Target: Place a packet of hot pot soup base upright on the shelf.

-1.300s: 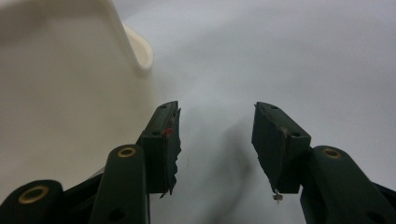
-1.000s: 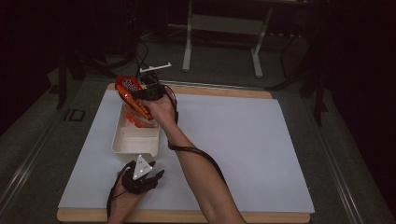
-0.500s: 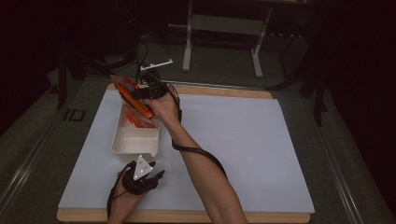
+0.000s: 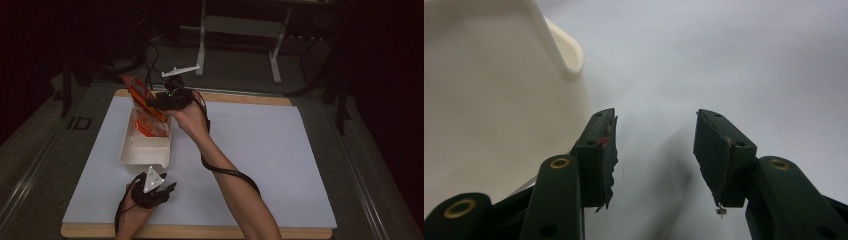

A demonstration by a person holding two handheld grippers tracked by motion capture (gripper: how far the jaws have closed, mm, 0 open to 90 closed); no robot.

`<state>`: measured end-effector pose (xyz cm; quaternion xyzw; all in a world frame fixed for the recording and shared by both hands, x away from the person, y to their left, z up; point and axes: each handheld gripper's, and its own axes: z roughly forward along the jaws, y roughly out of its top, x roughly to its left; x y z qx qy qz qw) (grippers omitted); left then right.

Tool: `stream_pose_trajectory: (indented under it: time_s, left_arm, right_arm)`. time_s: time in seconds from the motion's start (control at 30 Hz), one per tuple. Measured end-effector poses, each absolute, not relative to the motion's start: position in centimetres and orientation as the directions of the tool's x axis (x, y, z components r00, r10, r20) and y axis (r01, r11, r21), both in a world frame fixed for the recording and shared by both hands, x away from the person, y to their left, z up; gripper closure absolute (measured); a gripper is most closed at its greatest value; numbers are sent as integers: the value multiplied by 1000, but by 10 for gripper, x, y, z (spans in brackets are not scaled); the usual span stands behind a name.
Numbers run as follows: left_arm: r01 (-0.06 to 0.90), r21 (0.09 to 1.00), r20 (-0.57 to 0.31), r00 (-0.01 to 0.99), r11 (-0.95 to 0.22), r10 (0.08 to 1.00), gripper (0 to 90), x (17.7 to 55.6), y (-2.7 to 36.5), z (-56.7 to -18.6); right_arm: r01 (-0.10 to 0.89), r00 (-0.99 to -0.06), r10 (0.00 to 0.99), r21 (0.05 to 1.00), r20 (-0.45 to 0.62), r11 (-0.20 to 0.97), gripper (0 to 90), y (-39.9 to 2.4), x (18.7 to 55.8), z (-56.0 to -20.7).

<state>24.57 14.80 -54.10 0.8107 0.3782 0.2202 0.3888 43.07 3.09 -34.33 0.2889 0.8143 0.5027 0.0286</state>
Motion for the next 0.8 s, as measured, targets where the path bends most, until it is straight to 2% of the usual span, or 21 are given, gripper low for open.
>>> stream_pose_trajectory:
  time_s: [0.37,0.63,0.8]
  left_arm:
    - [441,797,68,615,-414,785,517,246,147,-541]
    - [445,790,74,614,-422,786,517,246,146,-541]
    - [451,785,74,613,-426,786,517,247,146,-542]
  right_arm:
    - [422,-851,460,850,253,314,486,-8,401,-354]
    - [461,-826,505,814,249,354,469,-40,389,-406]
    - [472,-793,583,785,178,402,429,-64,392,-436]
